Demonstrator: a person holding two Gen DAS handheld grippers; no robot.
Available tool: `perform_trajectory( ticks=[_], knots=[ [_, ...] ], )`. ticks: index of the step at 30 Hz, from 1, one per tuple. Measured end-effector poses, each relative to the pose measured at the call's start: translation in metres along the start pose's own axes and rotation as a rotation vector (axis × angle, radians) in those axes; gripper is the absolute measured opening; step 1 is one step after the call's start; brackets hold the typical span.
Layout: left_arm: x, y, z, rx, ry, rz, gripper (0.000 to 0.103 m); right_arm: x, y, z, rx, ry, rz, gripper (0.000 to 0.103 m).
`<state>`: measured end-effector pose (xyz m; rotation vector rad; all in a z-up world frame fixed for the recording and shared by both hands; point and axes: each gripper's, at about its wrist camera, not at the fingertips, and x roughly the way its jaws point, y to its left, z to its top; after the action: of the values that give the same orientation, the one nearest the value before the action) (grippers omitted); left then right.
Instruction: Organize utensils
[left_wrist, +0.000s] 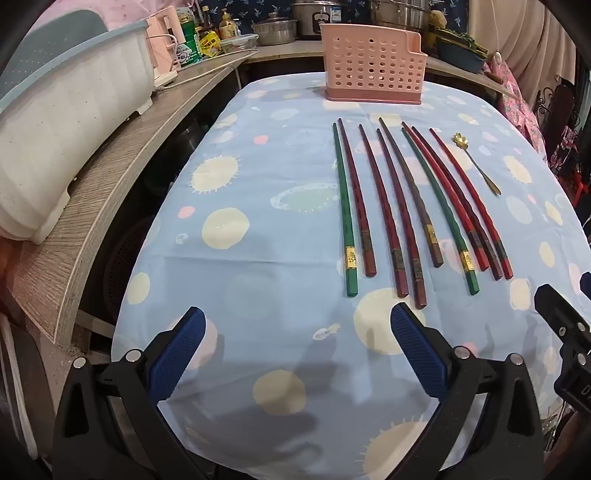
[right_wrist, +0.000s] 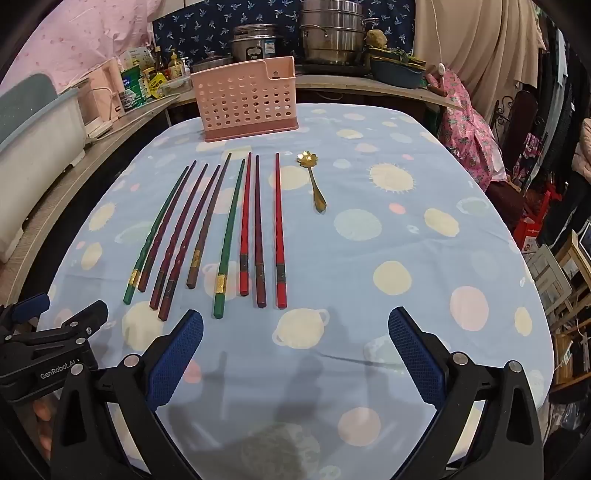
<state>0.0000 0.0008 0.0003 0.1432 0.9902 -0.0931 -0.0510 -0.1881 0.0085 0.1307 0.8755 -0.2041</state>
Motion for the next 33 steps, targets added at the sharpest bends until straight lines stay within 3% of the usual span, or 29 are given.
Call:
perform_trajectory(
  ticks=[33],
  knots=[
    [0.0, -0.007, 0.003, 0.018, -0.018, -0.002, 0.095, 0.004, 0.001, 0.001, -0.003, 0.009, 0.006, 0.096]
  ],
)
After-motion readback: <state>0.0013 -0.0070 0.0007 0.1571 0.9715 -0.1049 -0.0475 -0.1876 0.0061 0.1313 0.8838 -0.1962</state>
